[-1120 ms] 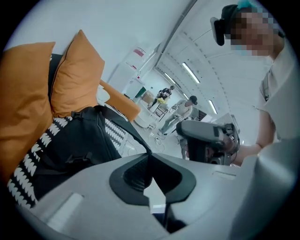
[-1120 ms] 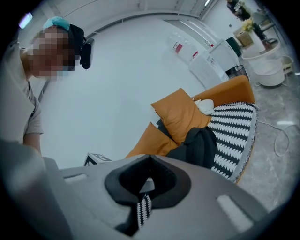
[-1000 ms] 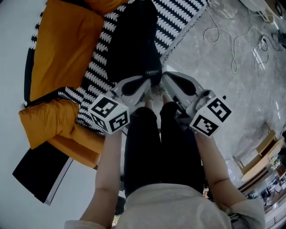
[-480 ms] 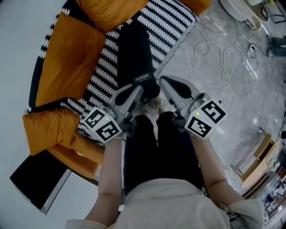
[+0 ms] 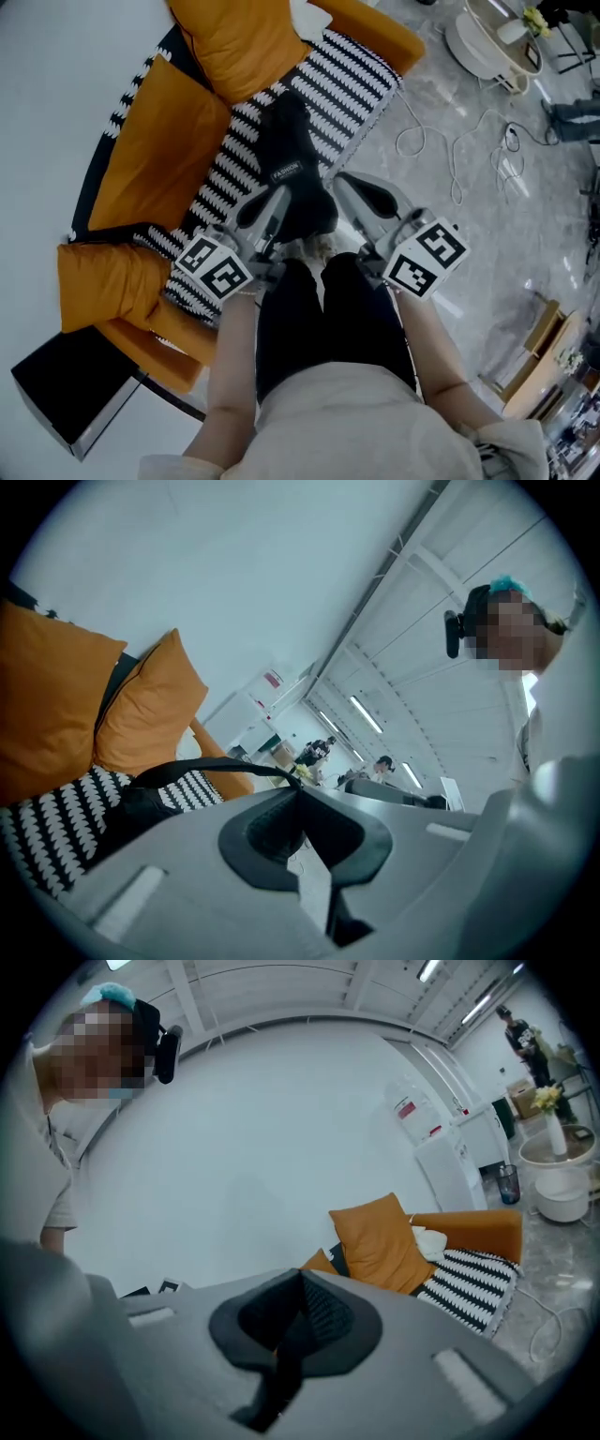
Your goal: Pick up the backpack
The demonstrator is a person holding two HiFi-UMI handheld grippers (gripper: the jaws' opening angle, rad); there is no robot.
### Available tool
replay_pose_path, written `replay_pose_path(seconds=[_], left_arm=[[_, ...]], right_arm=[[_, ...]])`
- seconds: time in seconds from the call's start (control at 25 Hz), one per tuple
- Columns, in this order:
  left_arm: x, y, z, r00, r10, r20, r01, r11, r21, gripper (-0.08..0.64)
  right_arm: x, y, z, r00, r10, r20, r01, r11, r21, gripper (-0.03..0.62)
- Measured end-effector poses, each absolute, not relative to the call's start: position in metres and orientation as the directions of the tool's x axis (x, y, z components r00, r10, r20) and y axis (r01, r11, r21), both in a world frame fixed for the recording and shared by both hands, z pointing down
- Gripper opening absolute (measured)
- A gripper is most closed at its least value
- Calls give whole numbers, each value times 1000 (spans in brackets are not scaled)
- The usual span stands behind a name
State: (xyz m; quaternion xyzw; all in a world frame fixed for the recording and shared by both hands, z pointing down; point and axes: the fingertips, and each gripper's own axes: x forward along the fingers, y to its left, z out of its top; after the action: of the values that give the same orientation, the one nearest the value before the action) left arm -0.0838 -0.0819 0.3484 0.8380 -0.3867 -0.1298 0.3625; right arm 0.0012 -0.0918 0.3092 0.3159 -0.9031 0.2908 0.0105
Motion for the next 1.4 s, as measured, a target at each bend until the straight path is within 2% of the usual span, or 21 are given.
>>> replay_pose_path(seconds=[0.16, 0.36, 1.0, 1.4], left_arm=[[-89, -88, 325, 623, -782, 20, -554, -423, 717, 14], [-80, -90, 297, 650, -760, 25, -576, -470, 669, 14], [-77, -78, 202, 662, -745, -87, -553, -563, 614, 13], [-90, -78, 125, 648, -732, -210, -556, -643, 526, 12]], right_arm=[[-3, -86, 290, -814, -549, 189, -561, 661, -498, 3], [-7, -84, 262, -819, -551, 157, -554, 690, -466, 3], [-18, -79, 184, -848, -527, 60, -508, 772, -382, 3], [-28, -79, 136, -850, -526, 0, -501, 809, -309, 3]])
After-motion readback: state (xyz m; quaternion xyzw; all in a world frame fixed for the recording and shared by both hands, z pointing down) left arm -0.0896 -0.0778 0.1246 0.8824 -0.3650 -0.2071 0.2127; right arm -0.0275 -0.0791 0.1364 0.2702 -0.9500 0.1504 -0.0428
